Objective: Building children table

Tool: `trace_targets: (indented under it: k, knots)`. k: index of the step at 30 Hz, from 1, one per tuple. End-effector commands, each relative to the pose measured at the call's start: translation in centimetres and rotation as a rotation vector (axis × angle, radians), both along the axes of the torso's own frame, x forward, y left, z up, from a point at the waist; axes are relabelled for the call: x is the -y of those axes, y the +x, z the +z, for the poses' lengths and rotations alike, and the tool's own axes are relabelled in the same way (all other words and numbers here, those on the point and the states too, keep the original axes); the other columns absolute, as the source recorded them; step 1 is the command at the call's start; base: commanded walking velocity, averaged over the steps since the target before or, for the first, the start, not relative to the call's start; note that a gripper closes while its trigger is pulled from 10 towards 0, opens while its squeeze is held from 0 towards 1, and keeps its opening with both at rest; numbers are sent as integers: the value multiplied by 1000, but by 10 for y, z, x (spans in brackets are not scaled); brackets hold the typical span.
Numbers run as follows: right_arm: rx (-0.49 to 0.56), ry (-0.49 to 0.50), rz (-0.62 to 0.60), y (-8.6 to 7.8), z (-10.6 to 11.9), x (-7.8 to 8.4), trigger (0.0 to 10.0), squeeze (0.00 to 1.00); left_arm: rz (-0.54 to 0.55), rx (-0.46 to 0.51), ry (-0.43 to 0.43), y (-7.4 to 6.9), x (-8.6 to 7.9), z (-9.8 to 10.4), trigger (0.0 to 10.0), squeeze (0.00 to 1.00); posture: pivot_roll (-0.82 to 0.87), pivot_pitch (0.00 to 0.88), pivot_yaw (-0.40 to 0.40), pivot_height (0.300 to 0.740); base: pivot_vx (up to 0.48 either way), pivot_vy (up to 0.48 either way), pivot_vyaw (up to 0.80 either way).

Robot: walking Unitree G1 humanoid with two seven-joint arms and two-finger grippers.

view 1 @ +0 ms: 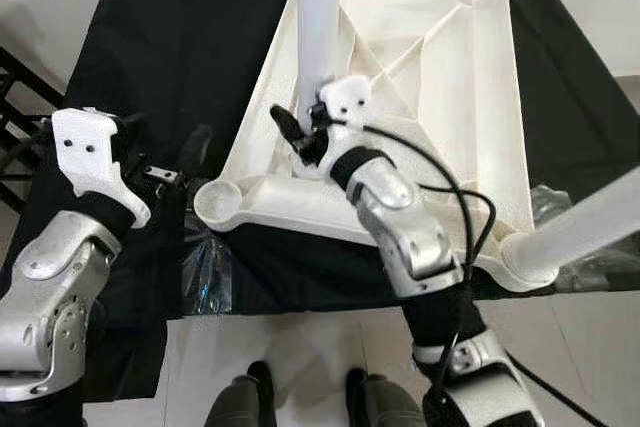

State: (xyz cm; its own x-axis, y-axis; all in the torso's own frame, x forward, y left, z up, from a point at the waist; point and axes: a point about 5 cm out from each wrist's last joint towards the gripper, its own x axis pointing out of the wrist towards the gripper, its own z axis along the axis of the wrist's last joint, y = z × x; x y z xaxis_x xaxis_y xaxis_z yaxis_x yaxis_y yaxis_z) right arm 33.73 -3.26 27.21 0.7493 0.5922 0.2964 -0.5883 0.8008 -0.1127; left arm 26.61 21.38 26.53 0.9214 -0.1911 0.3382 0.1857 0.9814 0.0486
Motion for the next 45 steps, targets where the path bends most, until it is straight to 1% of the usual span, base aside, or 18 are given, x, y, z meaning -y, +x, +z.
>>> trace_targets:
  k: [1,2,5,9,12,14,16,21,26,28,29,30,33,36,37,38,41,45]
  knots:
    - [66,48,99,-7,16,-7,10000,0,9,-21,6,0,-6,-1,10000,0,-5,238,54,740,0,0,0]
    - [66,48,99,-7,16,-7,10000,0,9,-21,6,0,-6,-1,10000,0,-5,238,54,740,0,0,0]
    - [138,118,213,-10,40,3,10000,0,7,-7,-8,6,-7,5,10000,0,1,225,46,740,0,0,0]
    - [153,116,227,-9,43,6,10000,0,21,8,-37,9,-11,11,10000,0,-14,210,55,740,0,0,0]
    - [145,100,222,-6,38,8,10000,0,47,27,-34,12,-19,20,10000,0,-3,190,39,740,0,160,0]
    - [140,98,223,-6,36,8,10000,0,48,29,-33,12,-20,21,10000,0,-3,186,38,740,0,480,0]
    - [108,67,227,-6,23,6,10000,0,60,44,-67,12,-27,22,10000,0,-5,150,31,740,0,360,0]
    - [82,40,238,-8,14,3,10000,0,56,40,-70,14,-25,18,10000,0,-11,130,19,740,0,96,0]
    - [61,-9,271,-10,6,-2,10000,0,10,11,-73,17,-15,7,10000,0,-22,111,33,740,0,0,0]
    - [63,-67,319,-9,1,0,10000,0,-9,-37,-76,20,-8,-8,10000,0,-32,72,42,740,0,0,0]
    - [54,-75,345,-9,-1,3,10000,0,-10,-59,-75,21,-5,-14,10000,0,-32,72,42,740,0,0,0]
    - [46,-78,359,-8,-3,7,10000,0,-12,-68,-75,21,-2,-18,10000,0,-20,69,17,740,0,0,0]
    - [42,-127,395,-6,-7,9,10000,0,7,-71,-74,19,-3,-26,10000,0,-28,66,23,740,0,0,0]
    - [47,-139,401,-6,-8,10,10000,0,9,-76,-79,18,-3,-29,10000,0,-30,62,24,740,0,0,0]
    - [42,-152,418,-6,-9,11,10000,0,14,-95,-78,15,-4,-37,10000,0,-21,61,20,740,0,0,0]
    - [42,-152,418,-6,-9,11,10000,0,14,-95,-78,15,-4,-37,10000,0,-21,61,20,740,0,0,0]
    - [10,-184,490,-6,-18,15,10000,0,13,-150,-66,6,-1,-56,10000,0,-14,67,20,740,0,0,0]
    - [-12,-201,510,-2,-24,18,10000,0,12,-173,-57,1,2,-64,10000,0,-10,72,18,740,0,0,0]
